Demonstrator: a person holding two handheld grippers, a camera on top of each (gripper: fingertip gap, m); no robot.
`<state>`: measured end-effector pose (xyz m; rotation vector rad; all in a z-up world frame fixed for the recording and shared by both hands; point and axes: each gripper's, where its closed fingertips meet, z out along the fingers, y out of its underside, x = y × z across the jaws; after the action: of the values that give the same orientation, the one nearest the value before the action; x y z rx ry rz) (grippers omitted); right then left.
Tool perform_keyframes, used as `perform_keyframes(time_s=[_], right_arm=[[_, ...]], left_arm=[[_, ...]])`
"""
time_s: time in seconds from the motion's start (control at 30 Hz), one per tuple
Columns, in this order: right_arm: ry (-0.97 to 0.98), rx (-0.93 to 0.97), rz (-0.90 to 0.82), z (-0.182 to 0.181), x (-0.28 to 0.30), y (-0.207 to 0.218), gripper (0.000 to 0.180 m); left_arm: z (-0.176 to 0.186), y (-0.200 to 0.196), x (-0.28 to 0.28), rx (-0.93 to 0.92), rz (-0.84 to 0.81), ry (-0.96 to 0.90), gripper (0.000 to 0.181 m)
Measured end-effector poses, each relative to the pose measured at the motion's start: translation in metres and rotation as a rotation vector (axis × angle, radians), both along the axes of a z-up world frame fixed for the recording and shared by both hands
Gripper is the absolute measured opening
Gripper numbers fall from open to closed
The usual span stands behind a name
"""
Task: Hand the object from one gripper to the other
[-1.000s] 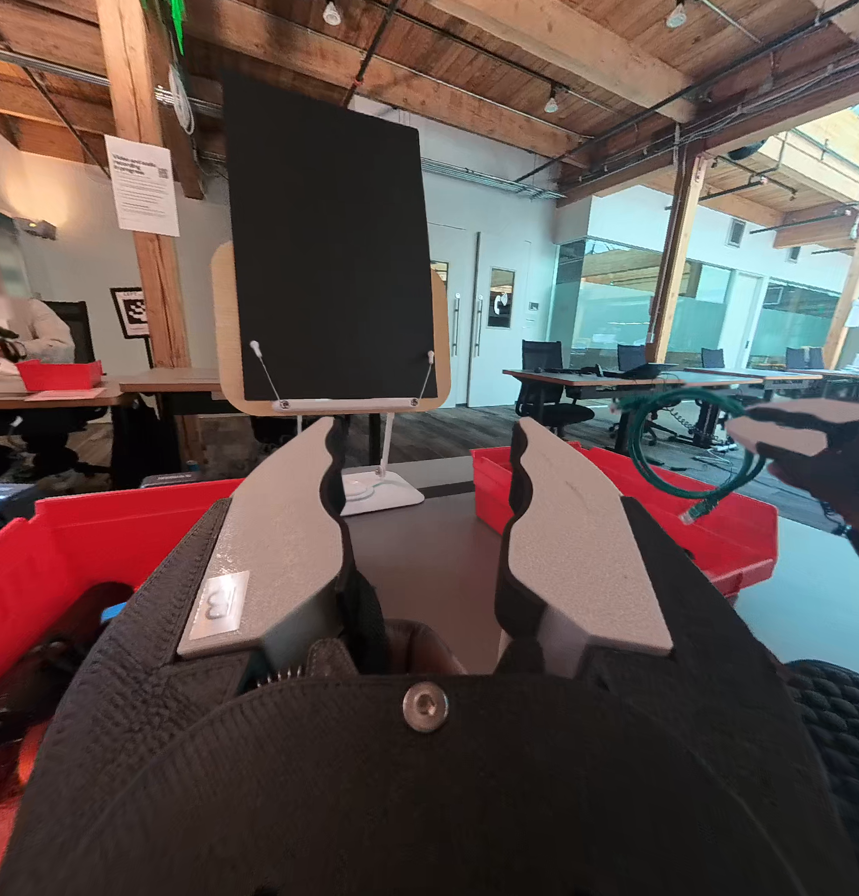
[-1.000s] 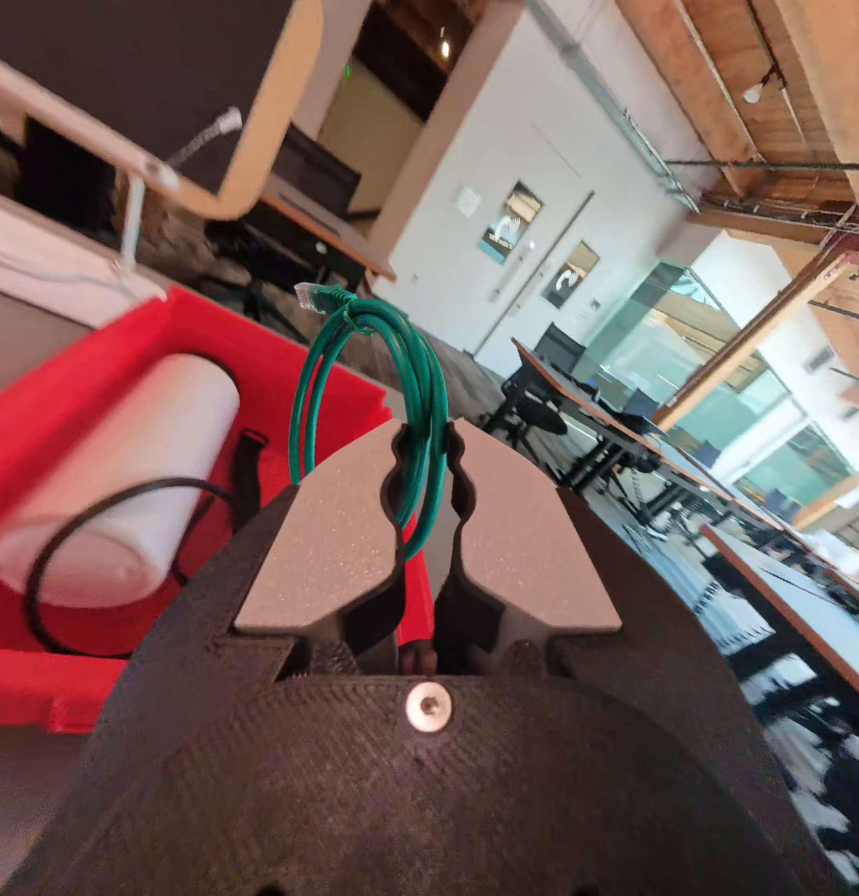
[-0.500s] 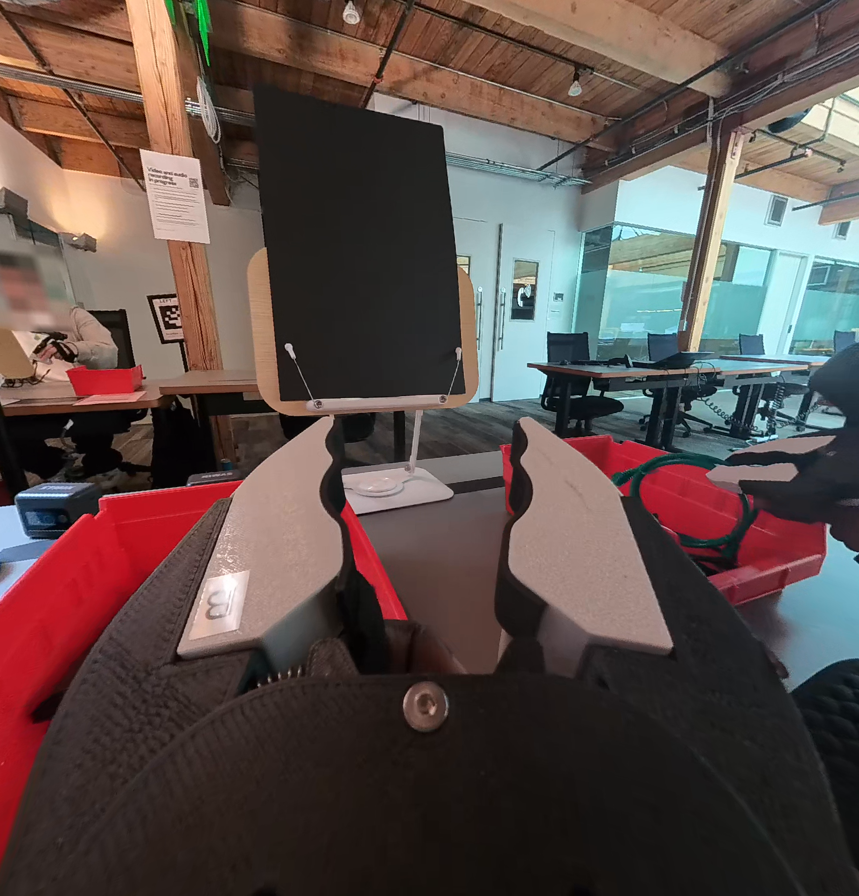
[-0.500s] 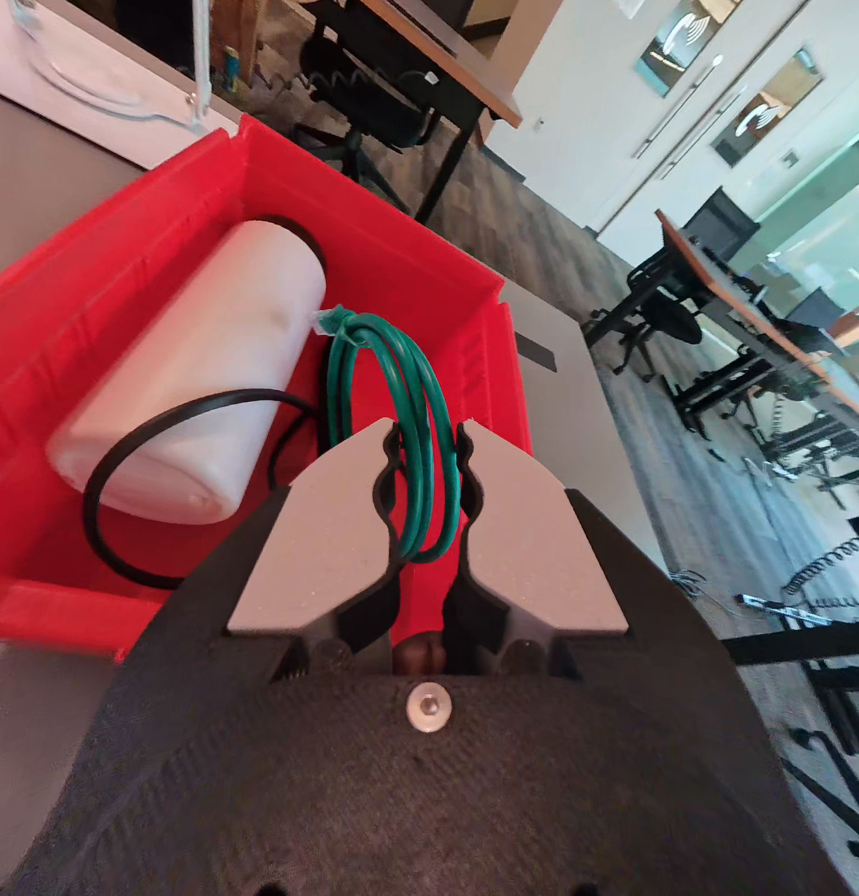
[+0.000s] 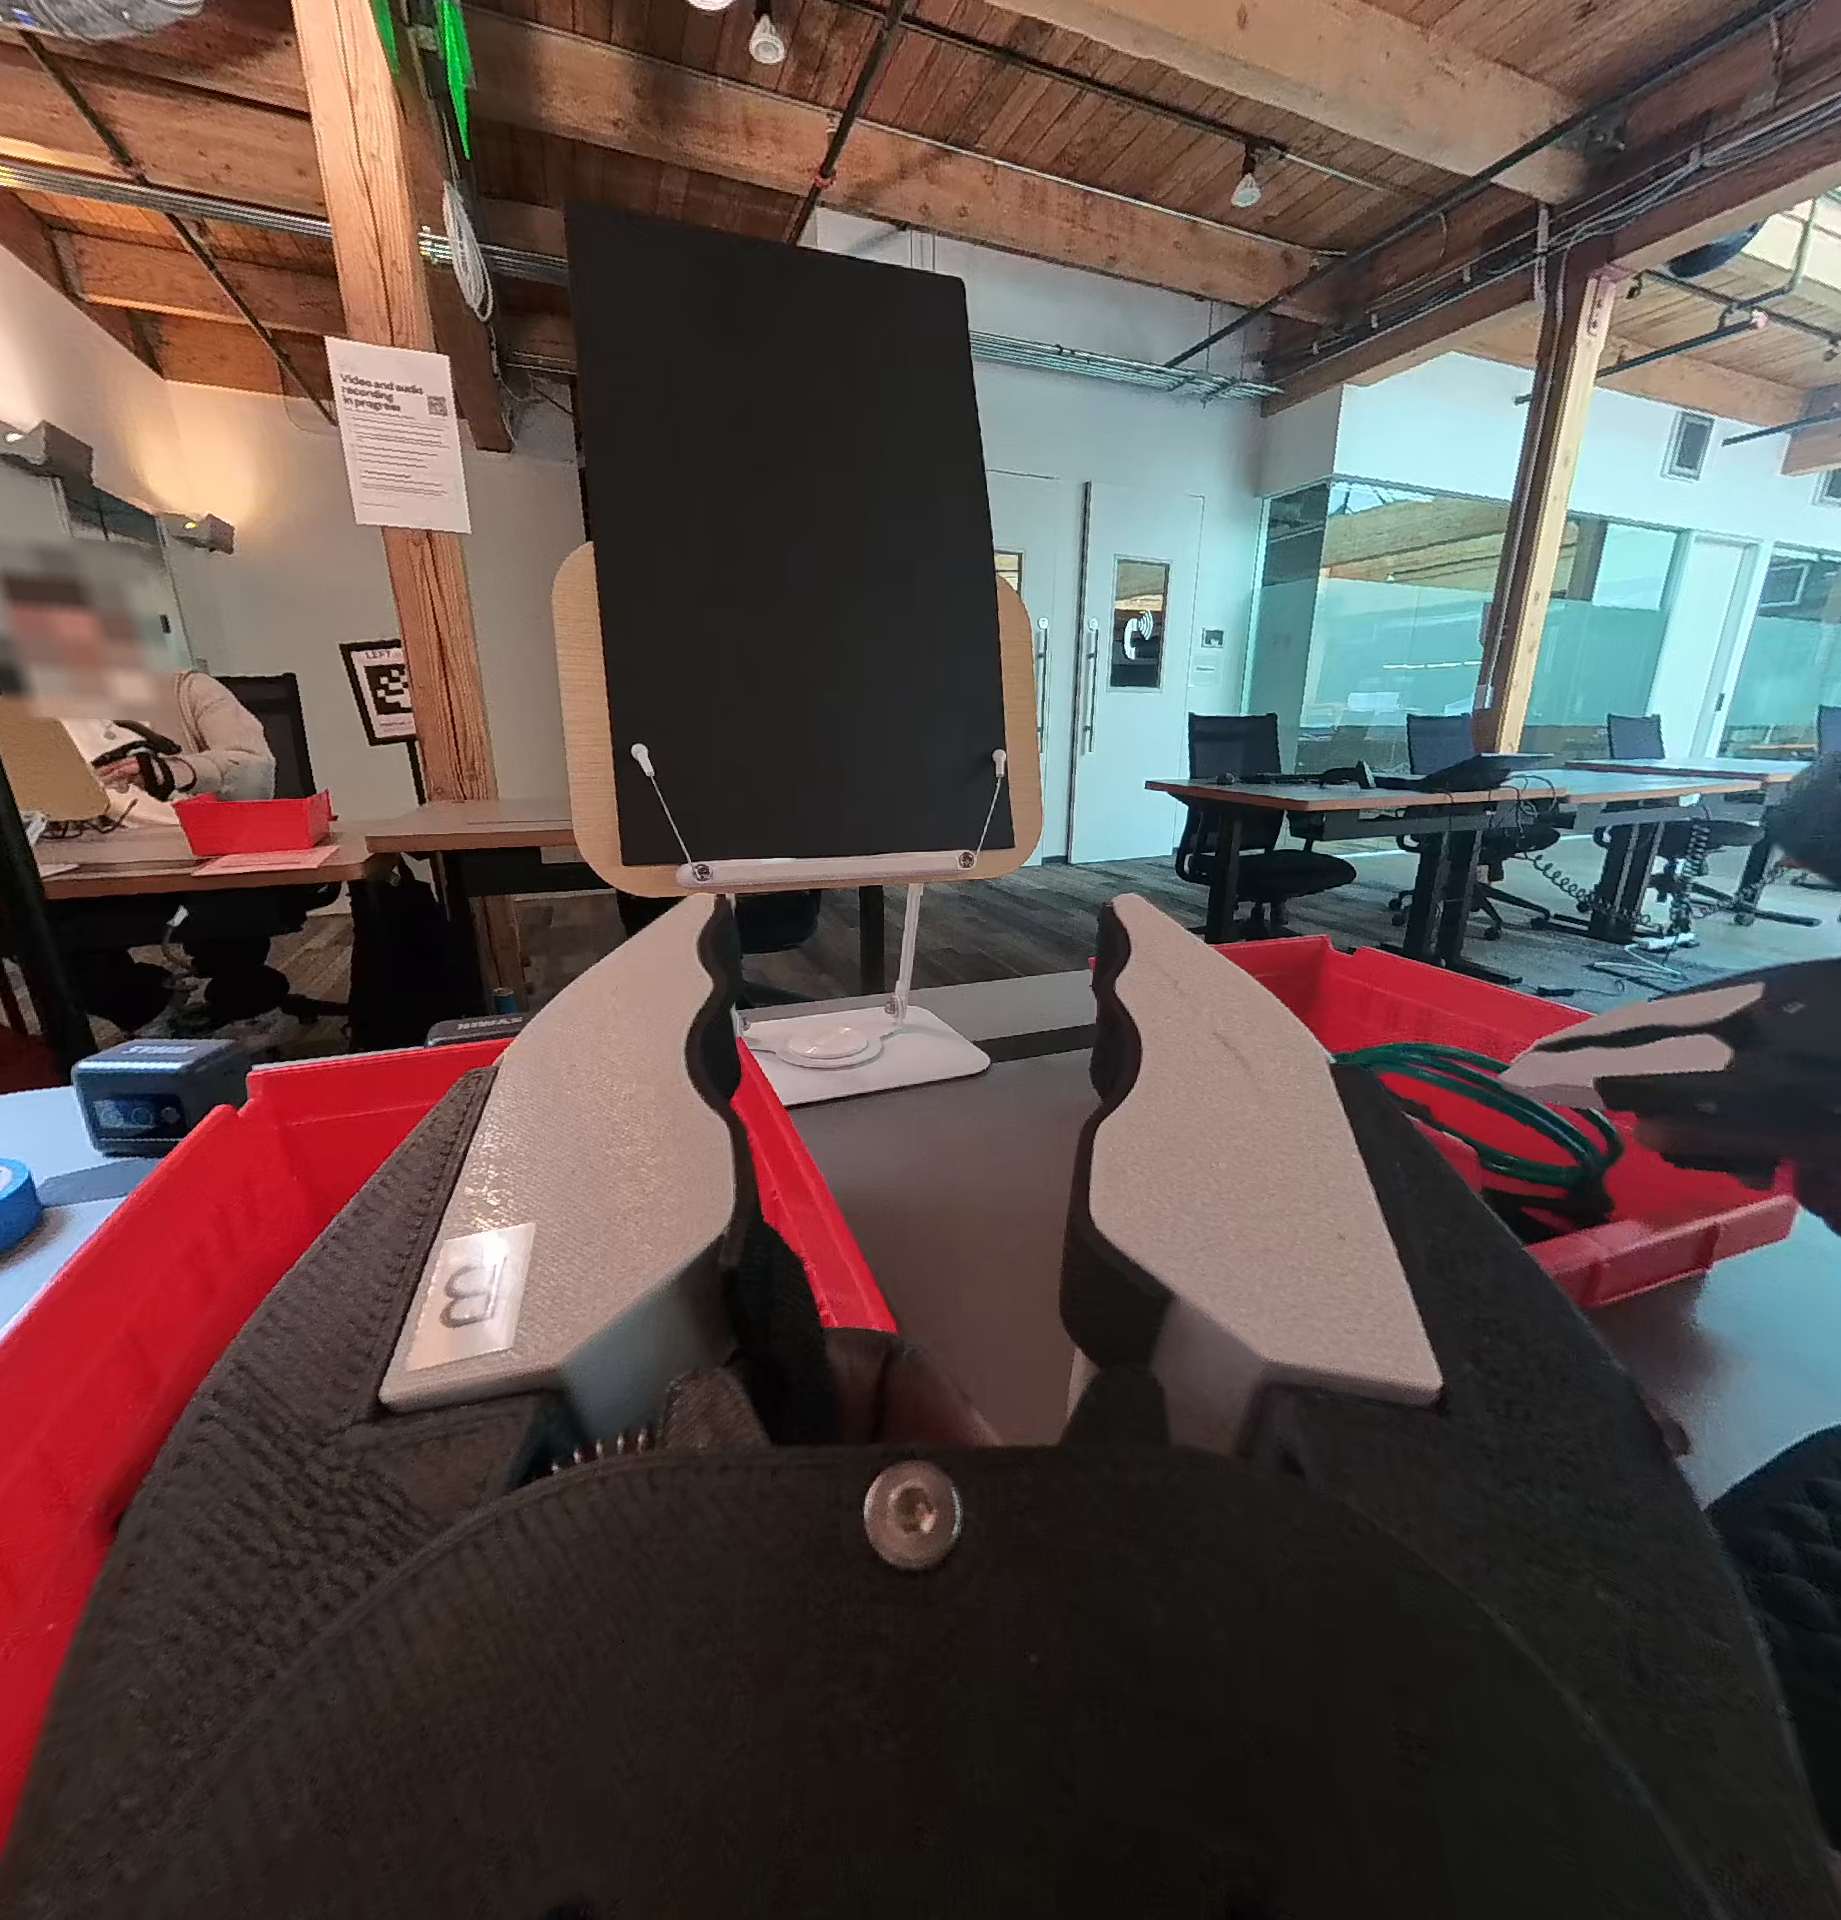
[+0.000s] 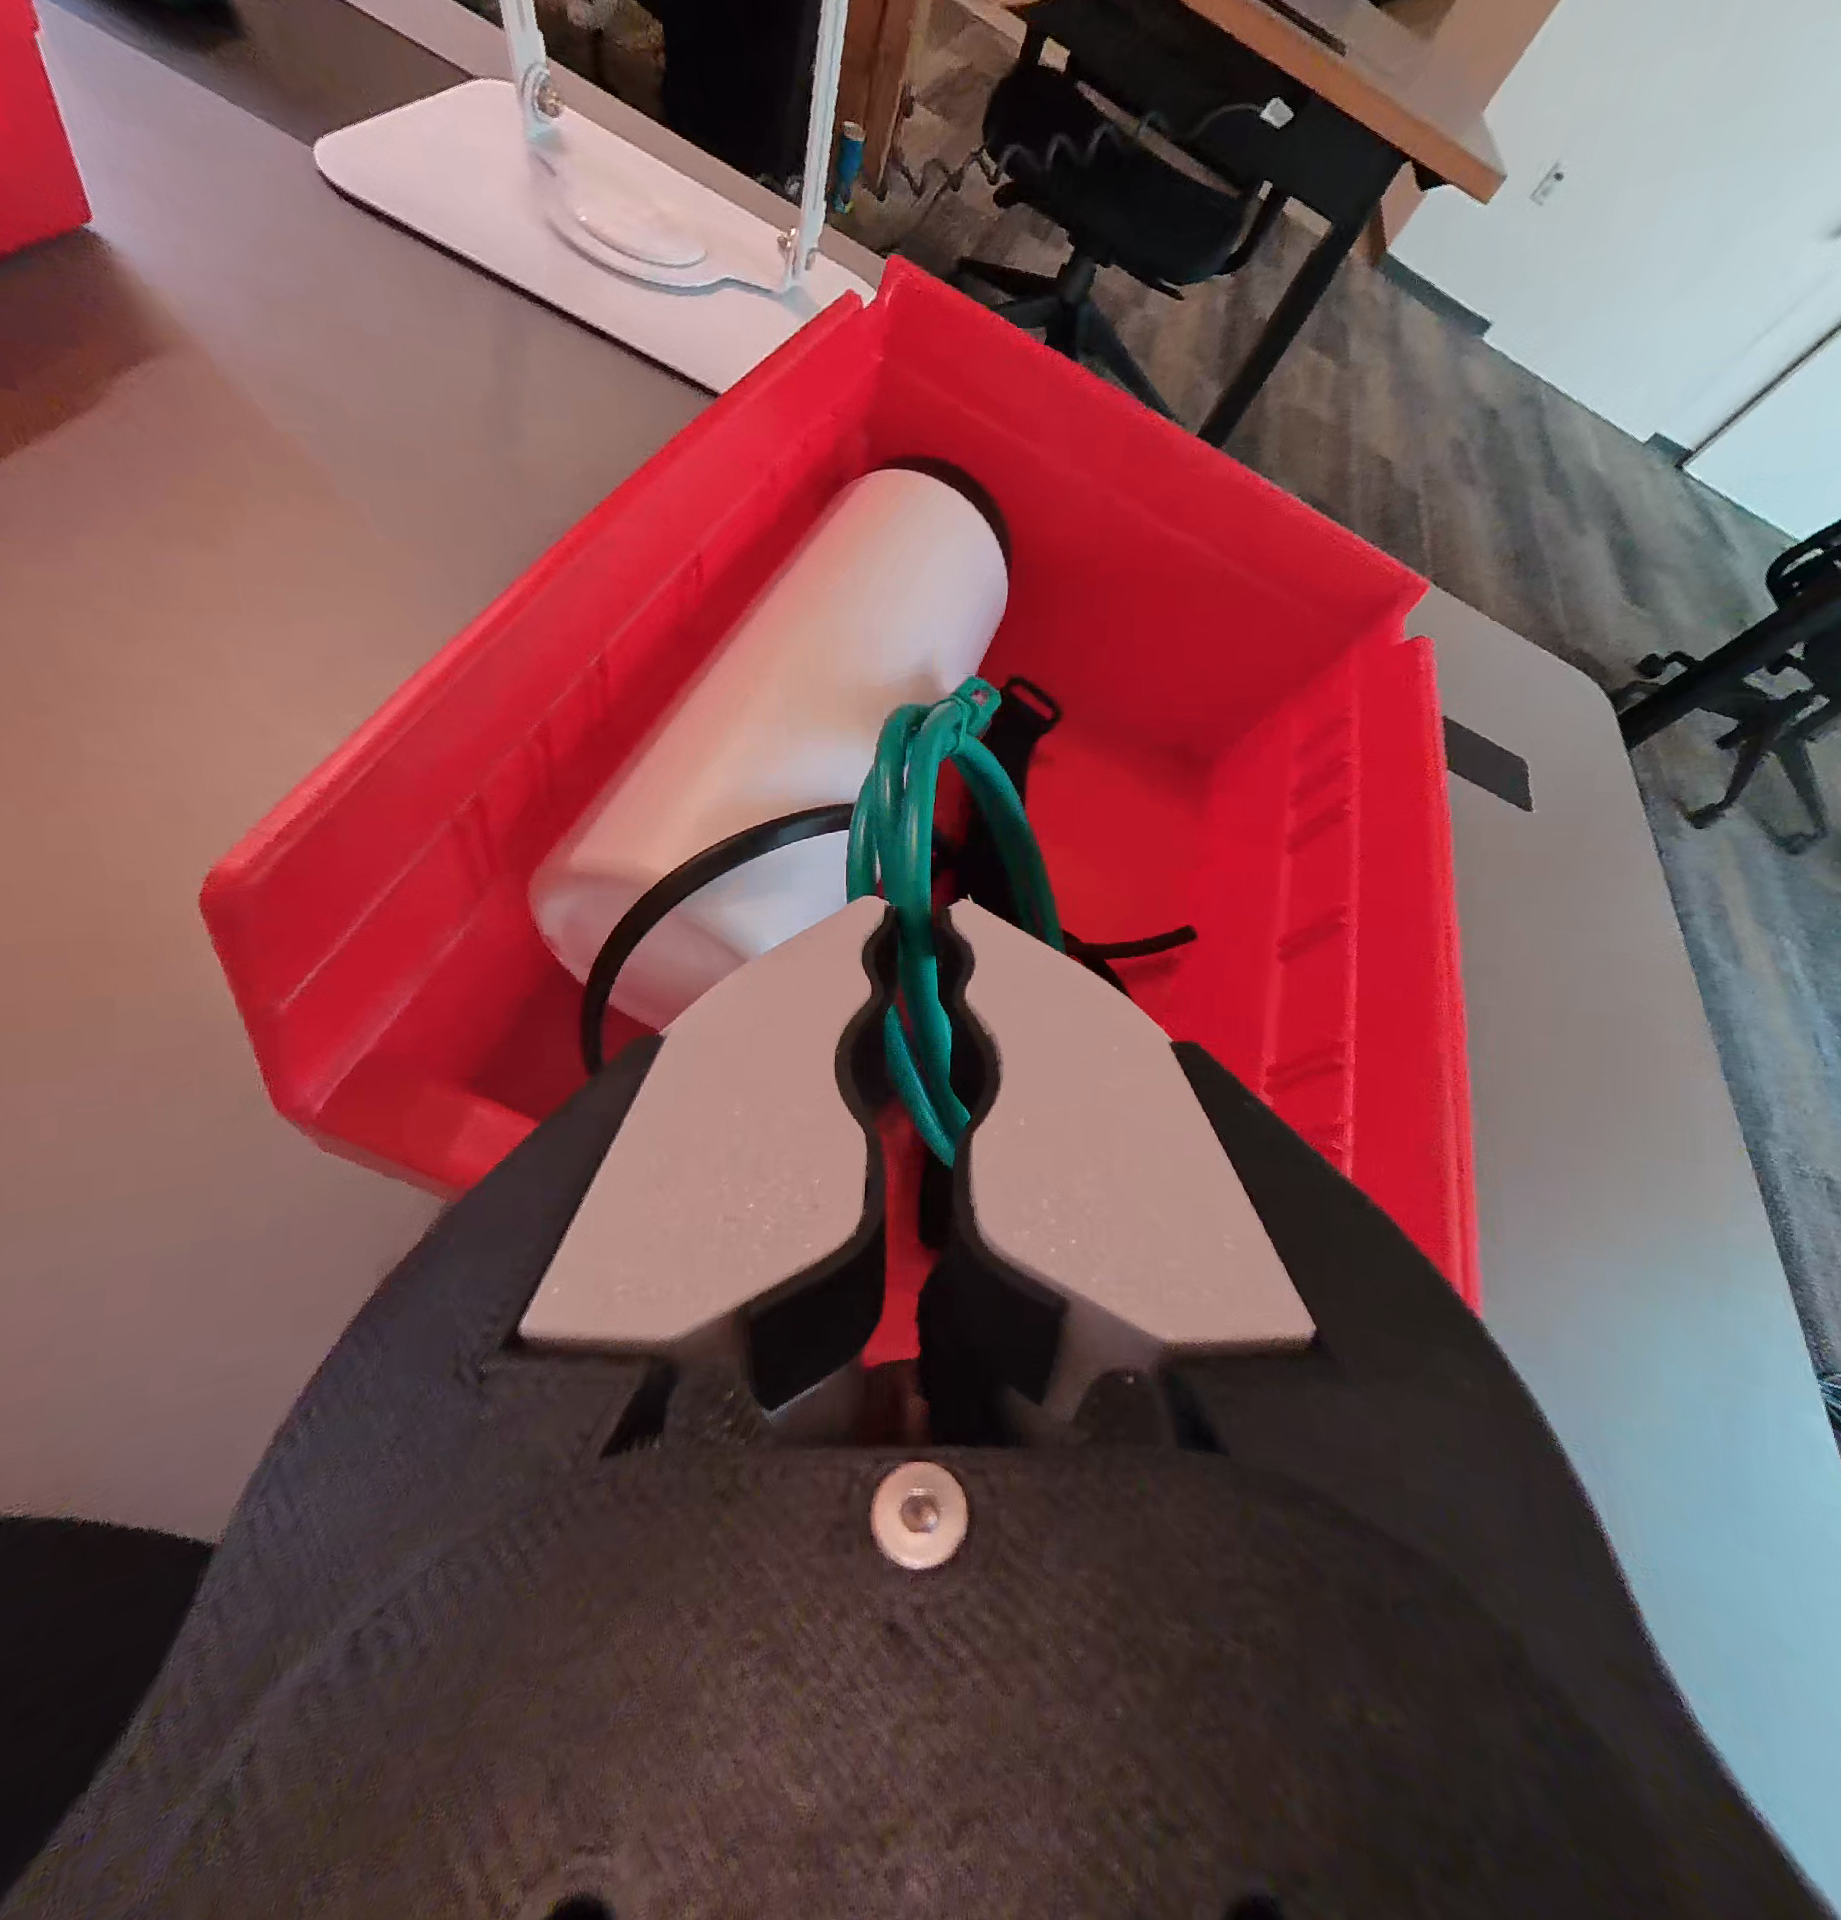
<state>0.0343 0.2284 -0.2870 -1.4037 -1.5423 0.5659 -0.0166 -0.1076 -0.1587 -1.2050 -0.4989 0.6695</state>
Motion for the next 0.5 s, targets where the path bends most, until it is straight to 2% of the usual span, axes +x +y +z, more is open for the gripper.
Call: perform_keyframes(time_s=[0.3,0.4,0.5], right_arm=[[-0.039,-0.040,0.020,-0.018,-0.009,-0.001,0.008],[0.021,-0.051,-0.016,-0.010,-0.007,0.005,0.039],[0.189,-0.118,0.007,0.014,-0.001,0.000,0.072]], left_arm=[[-0.006,-0.011,-0.009,-0.067,0.021,-0.035,0.066],[-0.017,-0.018,-0.016,-0.160,0.013,-0.125,0.066],[-0.025,-0.035,-0.024,-0.210,0.034,-0.192,0.066]])
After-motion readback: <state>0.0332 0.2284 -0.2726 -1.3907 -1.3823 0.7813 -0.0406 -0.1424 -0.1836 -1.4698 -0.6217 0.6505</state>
